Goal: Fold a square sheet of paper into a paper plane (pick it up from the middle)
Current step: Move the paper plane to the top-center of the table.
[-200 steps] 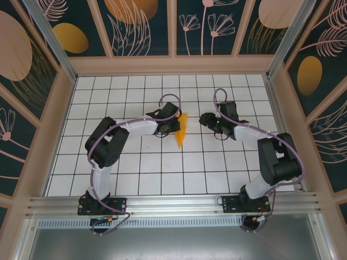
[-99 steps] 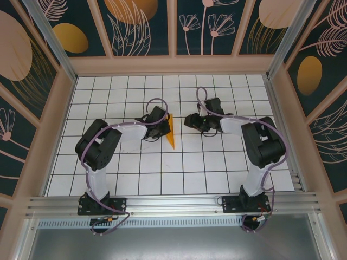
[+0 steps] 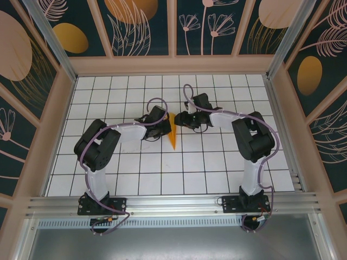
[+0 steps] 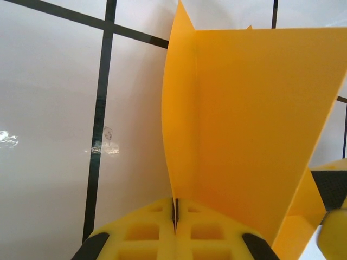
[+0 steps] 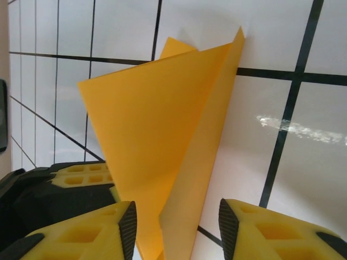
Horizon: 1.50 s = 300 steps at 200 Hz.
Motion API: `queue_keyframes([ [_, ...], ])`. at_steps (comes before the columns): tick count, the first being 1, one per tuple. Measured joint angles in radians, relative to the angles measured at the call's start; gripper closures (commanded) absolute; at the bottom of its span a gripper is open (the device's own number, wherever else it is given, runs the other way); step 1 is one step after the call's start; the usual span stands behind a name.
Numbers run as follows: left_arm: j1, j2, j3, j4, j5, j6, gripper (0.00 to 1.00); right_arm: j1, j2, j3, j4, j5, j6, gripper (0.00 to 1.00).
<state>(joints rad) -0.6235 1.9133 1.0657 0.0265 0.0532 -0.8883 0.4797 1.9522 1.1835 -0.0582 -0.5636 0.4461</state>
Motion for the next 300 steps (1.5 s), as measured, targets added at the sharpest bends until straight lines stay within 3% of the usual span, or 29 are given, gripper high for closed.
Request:
queue_keyframes([
  [27, 0.0, 0.0, 0.0, 0.0, 0.011, 0.0, 0.93, 0.0, 0.031, 0.022, -0.031, 0.009, -0.004, 0.63],
  [68, 0.002, 0.0, 0.0, 0.0, 0.014, 0.0, 0.93, 0.0, 0.06, 0.053, -0.059, 0.025, -0.008, 0.88],
  [105, 0.011, -0.032, -0.046, 0.021, -0.01, -0.025, 0.93, -0.002, 0.057, 0.031, -0.053, 0.071, 0.011, 0.96],
  [160, 0.016, -0.048, -0.077, 0.06, -0.012, -0.066, 0.92, -0.023, 0.0, -0.044, -0.045, 0.114, 0.035, 0.97],
  [242, 0.049, -0.068, -0.137, 0.155, 0.082, -0.091, 0.71, -0.027, -0.015, -0.04, -0.055, 0.102, -0.004, 0.86],
  [300, 0.082, -0.072, -0.171, 0.255, 0.193, -0.113, 0.75, -0.028, -0.014, -0.004, -0.082, 0.092, -0.055, 0.75],
])
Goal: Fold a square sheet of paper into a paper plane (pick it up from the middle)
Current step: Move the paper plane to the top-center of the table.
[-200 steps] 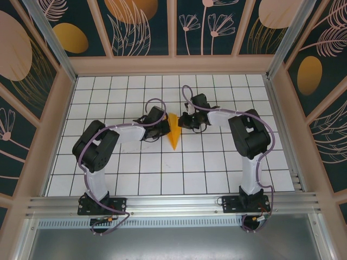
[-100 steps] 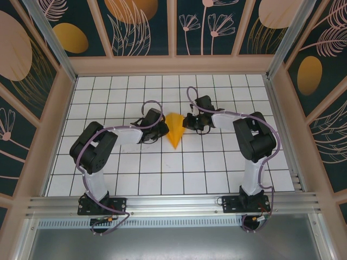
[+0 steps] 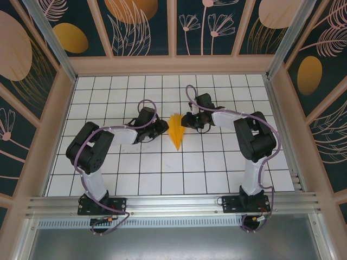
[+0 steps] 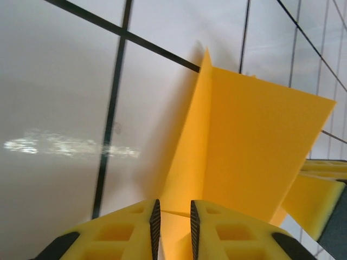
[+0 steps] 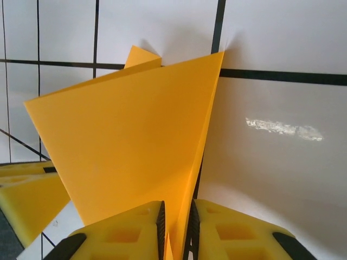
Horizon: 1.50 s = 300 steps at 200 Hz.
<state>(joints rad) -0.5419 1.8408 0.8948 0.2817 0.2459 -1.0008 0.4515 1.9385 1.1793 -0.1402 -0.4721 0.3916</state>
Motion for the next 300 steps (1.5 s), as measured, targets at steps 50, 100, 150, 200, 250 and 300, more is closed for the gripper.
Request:
queue_keyframes([
  [50, 0.0, 0.002, 0.0, 0.012, 0.015, 0.003, 0.69, 0.002, -0.006, 0.006, -0.044, 0.063, 0.0, 0.61],
  [100, 0.0, -0.048, 0.0, -0.087, -0.092, 0.03, 0.57, 0.084, -0.105, 0.021, -0.111, 0.312, 0.023, 0.54],
  [150, 0.041, -0.188, -0.011, -0.209, -0.27, 0.034, 0.3, 0.244, -0.1, 0.117, -0.171, 0.505, 0.065, 0.53],
  [200, 0.075, -0.236, -0.075, -0.271, -0.375, 0.011, 0.19, 0.277, 0.046, 0.248, -0.238, 0.589, 0.094, 0.62],
  [250, 0.075, -0.236, -0.082, -0.294, -0.389, 0.011, 0.17, 0.279, 0.12, 0.308, -0.312, 0.659, 0.111, 0.86],
  [300, 0.075, -0.236, -0.082, -0.294, -0.389, 0.012, 0.15, 0.263, 0.12, 0.326, -0.336, 0.717, 0.104, 0.93],
])
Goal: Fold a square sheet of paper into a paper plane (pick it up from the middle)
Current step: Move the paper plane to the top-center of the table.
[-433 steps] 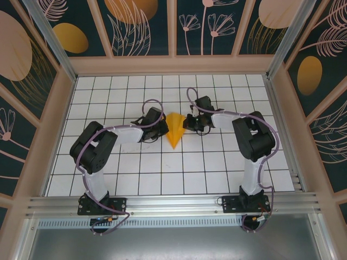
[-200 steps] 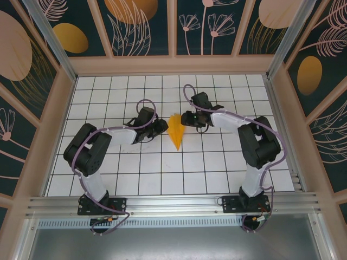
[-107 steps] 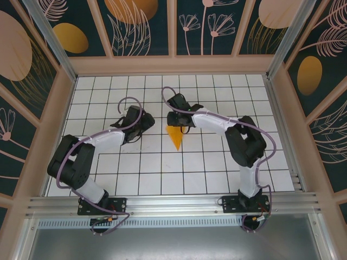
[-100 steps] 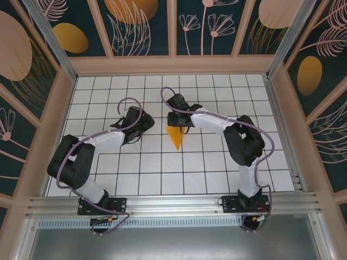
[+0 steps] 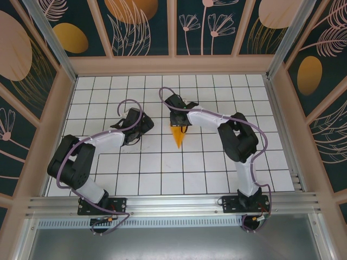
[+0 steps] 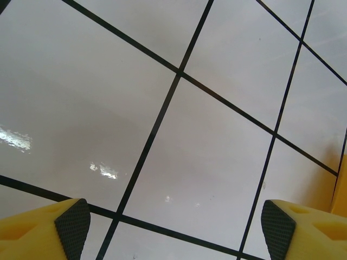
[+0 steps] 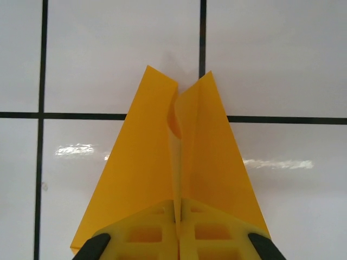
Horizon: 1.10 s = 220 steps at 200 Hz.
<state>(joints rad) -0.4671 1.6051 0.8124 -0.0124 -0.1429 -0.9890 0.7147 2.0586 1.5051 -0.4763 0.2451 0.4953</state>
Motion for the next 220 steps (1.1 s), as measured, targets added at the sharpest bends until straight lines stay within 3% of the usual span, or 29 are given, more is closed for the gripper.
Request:
queue_keyframes([
  [95, 0.0, 0.015, 0.001, -0.002, 0.004, 0.011, 0.13, -0.183, 0.087, 0.143, -0.018, 0.012, -0.117, 0.9],
  [135, 0.0, 0.027, 0.007, -0.011, 0.011, 0.016, 0.12, -0.212, 0.145, 0.203, -0.043, -0.002, -0.154, 0.75],
  [220, 0.0, 0.031, 0.018, -0.015, 0.014, 0.019, 0.09, -0.213, 0.135, 0.218, -0.055, -0.011, -0.151, 0.51],
])
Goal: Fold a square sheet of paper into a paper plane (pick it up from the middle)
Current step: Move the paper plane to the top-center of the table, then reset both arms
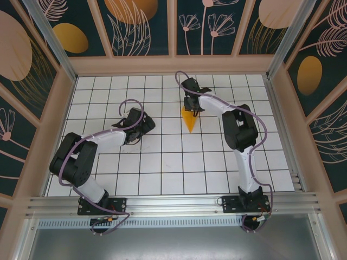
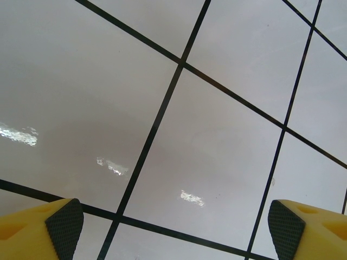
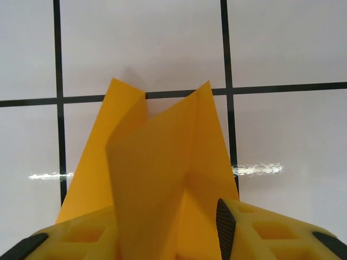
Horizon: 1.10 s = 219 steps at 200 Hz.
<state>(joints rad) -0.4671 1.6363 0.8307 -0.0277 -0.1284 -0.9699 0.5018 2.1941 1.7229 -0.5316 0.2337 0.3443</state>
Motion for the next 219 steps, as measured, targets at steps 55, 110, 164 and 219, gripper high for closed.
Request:
queue_keyframes([
  [55, 0.0, 0.0, 0.002, -0.005, -0.005, 0.008, 0.09, 0.0, -0.123, -0.026, 0.013, -0.023, 0.005, 0.45],
  [110, 0.001, -0.041, 0.032, -0.074, -0.101, 0.072, 0.01, -0.017, -0.387, -0.232, 0.139, -0.045, 0.01, 0.35],
  [164, 0.066, -0.214, 0.056, -0.051, -0.281, 0.275, 0.02, -0.202, -0.768, -0.561, 0.343, 0.037, 0.013, 0.01],
  [219, 0.196, -0.431, -0.2, 0.198, -0.53, 0.462, 0.02, -0.457, -0.959, -0.895, 0.499, 0.179, 0.021, 0.01],
])
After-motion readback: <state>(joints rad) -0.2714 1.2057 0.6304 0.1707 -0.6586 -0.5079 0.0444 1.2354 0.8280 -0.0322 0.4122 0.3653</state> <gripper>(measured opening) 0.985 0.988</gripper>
